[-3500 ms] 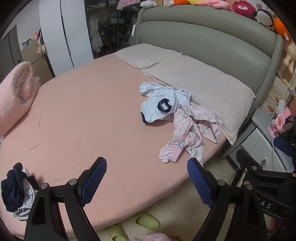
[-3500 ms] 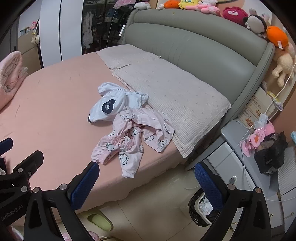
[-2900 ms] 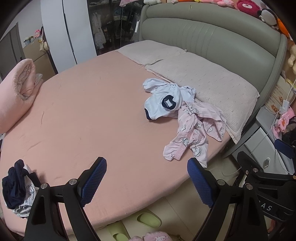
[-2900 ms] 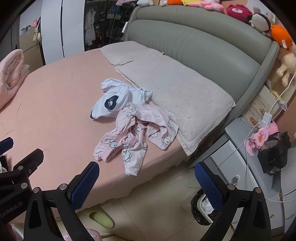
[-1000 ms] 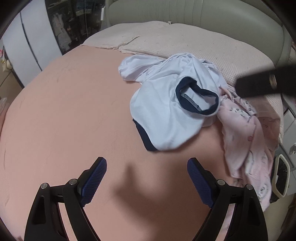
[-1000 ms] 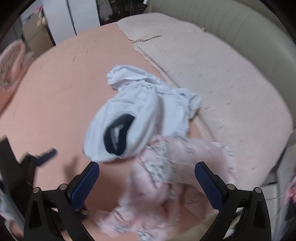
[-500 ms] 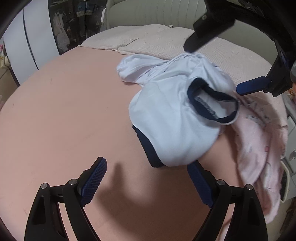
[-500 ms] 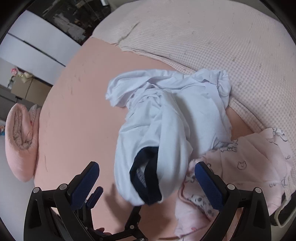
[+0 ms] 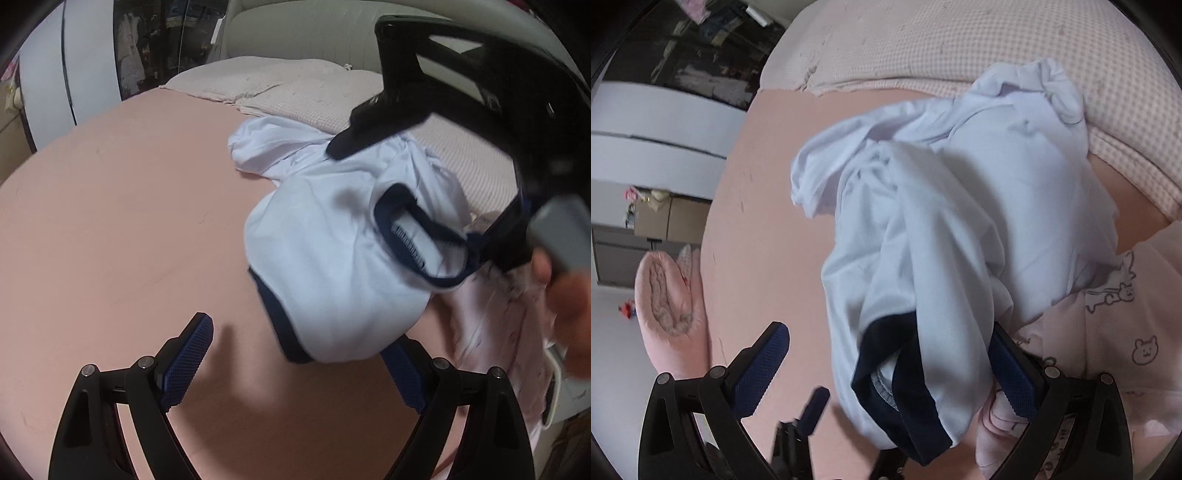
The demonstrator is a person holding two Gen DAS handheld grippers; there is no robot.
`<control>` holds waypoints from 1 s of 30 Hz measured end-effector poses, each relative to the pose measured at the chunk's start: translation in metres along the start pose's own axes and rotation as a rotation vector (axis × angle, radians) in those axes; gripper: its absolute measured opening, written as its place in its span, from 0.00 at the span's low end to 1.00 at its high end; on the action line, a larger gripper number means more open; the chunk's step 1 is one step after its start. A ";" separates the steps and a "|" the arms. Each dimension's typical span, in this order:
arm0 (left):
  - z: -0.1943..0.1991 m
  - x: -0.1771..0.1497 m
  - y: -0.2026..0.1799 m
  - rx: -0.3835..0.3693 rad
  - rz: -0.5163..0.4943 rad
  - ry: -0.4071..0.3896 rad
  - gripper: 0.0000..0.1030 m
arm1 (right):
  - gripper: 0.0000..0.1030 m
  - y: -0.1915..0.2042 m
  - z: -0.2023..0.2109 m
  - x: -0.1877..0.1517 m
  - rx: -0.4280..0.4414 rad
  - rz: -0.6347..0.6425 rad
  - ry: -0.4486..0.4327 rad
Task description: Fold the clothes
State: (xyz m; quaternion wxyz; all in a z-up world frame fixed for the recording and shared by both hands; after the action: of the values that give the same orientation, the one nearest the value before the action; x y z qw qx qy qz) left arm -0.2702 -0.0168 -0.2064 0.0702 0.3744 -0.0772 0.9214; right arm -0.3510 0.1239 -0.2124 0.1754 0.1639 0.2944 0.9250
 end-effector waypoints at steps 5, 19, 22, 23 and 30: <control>-0.009 -0.004 -0.014 -0.001 -0.020 0.019 0.87 | 0.99 -0.006 -0.012 -0.003 0.042 -0.008 -0.010; -0.025 -0.016 -0.021 0.054 -0.042 0.092 0.90 | 0.46 -0.051 -0.029 0.004 0.215 -0.307 -0.038; -0.028 -0.015 -0.015 0.057 -0.013 0.105 1.00 | 0.45 -0.045 -0.032 0.004 0.217 -0.304 -0.035; -0.029 -0.015 -0.014 0.053 -0.009 0.105 1.00 | 0.45 -0.043 -0.033 0.004 0.216 -0.300 -0.034; -0.024 -0.016 -0.013 0.055 -0.026 0.081 1.00 | 0.38 -0.061 -0.012 -0.007 0.215 -0.238 -0.042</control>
State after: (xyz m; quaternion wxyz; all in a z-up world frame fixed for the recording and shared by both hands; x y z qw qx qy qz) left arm -0.2731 -0.0004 -0.2336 0.0749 0.3393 -0.0441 0.9366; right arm -0.3356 0.1617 -0.2595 0.2714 0.1651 0.4051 0.8573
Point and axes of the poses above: each gripper's, at about its wrist camera, not at the fingertips, and z roughly against the way its jaws point, y to its left, x to its top, the point moved 1 cm from there along -z, roughly the way its jaws point, and after that the axes turned 7 degrees about -y, right-handed, at the moved point
